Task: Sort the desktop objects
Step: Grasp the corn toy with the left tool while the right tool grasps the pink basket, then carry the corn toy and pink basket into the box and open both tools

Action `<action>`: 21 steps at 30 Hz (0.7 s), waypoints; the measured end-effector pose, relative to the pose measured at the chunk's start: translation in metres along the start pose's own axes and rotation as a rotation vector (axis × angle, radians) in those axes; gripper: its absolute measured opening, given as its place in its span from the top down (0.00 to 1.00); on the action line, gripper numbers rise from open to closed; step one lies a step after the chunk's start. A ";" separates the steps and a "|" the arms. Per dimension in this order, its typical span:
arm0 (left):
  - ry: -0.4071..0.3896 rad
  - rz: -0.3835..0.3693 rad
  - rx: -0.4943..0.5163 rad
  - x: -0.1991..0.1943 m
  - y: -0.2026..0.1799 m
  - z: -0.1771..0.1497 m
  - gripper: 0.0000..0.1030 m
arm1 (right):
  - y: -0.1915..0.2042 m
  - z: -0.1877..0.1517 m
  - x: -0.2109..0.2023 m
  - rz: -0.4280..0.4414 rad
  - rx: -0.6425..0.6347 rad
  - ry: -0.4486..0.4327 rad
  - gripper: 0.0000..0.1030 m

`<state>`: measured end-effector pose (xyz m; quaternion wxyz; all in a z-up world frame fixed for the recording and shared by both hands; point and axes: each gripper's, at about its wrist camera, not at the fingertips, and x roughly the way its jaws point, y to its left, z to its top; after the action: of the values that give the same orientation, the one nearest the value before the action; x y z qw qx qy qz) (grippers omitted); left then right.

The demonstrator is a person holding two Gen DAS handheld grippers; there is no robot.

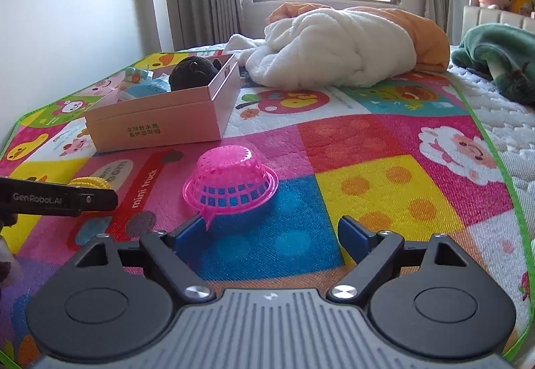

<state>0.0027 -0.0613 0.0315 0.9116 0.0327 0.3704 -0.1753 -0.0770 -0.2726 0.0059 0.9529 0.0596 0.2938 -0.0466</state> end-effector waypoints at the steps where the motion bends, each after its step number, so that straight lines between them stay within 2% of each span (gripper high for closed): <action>1: 0.001 0.002 0.007 -0.003 0.001 -0.001 0.30 | 0.002 0.002 0.001 -0.001 -0.015 -0.004 0.16; 6: 0.034 0.014 -0.010 -0.020 0.013 -0.012 0.30 | 0.016 0.018 0.018 0.036 -0.087 0.029 0.14; 12: 0.044 0.029 -0.034 -0.035 0.029 -0.022 0.30 | 0.036 0.032 0.051 0.033 -0.133 0.101 0.15; 13: 0.040 0.030 -0.041 -0.038 0.032 -0.023 0.30 | 0.037 0.034 0.052 0.039 -0.128 0.108 0.21; 17: 0.034 0.031 -0.063 -0.044 0.041 -0.028 0.30 | 0.050 0.040 0.042 0.043 -0.152 0.092 0.22; 21: 0.025 0.020 -0.079 -0.050 0.046 -0.032 0.30 | 0.068 0.041 0.022 0.093 -0.205 0.093 0.22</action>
<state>-0.0358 0.0024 0.0397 0.9092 0.0028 0.3881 -0.1508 -0.0278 -0.2126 0.0330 0.9404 -0.0226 0.3379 0.0309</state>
